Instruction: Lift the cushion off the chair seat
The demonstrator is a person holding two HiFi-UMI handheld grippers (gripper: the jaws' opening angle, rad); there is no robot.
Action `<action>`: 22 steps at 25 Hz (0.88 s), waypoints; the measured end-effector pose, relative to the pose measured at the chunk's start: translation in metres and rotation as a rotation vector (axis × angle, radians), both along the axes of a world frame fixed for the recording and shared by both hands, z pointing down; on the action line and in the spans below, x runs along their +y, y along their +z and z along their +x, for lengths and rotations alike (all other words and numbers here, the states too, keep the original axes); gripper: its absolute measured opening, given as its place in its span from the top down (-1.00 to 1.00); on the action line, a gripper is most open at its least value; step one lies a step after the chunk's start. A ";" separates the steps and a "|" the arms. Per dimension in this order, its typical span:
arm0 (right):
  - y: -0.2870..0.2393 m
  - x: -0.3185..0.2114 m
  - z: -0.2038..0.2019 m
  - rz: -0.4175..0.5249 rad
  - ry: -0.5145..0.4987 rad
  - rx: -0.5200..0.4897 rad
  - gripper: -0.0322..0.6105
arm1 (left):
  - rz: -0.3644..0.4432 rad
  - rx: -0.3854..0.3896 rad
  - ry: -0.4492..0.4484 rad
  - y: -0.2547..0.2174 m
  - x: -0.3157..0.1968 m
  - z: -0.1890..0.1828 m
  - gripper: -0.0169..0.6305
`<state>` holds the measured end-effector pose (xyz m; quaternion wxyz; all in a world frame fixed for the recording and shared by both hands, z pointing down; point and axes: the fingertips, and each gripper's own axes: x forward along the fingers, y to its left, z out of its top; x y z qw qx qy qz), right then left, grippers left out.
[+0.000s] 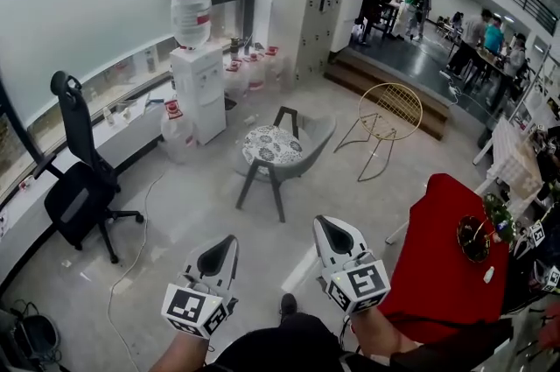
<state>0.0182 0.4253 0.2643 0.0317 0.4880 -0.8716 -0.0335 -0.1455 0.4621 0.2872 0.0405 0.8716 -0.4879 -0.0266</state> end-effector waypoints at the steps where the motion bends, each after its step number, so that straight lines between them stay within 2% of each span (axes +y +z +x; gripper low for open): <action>1: 0.002 -0.004 -0.001 -0.002 0.001 -0.003 0.89 | 0.000 0.000 -0.001 0.001 -0.003 -0.001 0.92; 12: 0.003 -0.089 0.004 -0.002 -0.028 -0.025 0.89 | -0.001 -0.045 -0.029 -0.002 -0.078 0.006 0.92; 18: 0.011 -0.149 0.020 -0.016 -0.032 -0.039 0.89 | -0.008 -0.033 -0.106 -0.001 -0.139 0.014 0.92; 22: 0.013 -0.189 0.034 -0.030 -0.032 -0.051 0.89 | -0.013 -0.047 -0.082 -0.005 -0.180 0.034 0.92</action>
